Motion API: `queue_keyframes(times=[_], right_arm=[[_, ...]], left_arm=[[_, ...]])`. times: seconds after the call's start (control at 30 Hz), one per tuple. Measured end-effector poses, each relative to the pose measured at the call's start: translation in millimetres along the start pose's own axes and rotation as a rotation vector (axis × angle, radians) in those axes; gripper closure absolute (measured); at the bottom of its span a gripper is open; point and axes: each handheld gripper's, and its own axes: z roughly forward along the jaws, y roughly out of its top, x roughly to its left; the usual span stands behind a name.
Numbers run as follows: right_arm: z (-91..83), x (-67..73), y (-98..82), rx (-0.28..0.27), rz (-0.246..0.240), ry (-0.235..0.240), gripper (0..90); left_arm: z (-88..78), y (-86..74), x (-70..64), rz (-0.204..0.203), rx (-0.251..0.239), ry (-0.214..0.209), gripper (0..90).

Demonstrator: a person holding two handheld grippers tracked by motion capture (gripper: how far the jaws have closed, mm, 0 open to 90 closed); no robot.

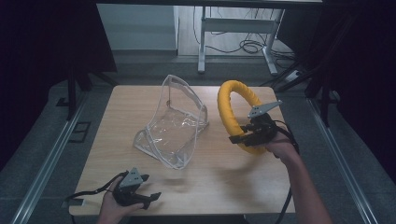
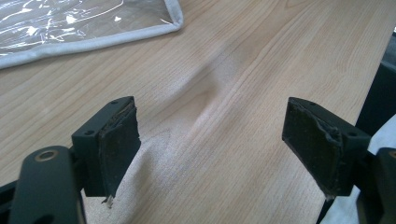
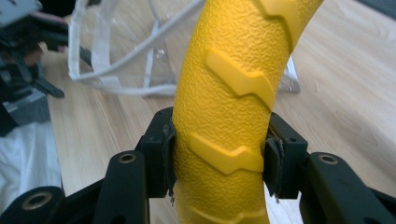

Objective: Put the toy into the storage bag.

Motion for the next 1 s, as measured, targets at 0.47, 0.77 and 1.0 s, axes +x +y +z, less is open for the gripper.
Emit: queue_keyframes(times=[0.47, 0.77, 1.0], right_arm=[[0.1, 5.6, 5.6, -0.107, 0.006, 0.013, 52.0], [0.8, 6.7, 8.0, -0.164, 0.026, 0.023, 52.0], [-1.0, 8.7, 8.5, -0.226, 0.042, 0.036, 52.0]], left_arm=[[0.3, 0.0, -0.1, 0.001, 0.000, -0.002, 18.8], [0.5, -0.2, -0.1, 0.003, 0.002, -0.001, 18.8], [0.2, -0.3, -0.3, 0.001, 0.000, -0.001, 18.8]])
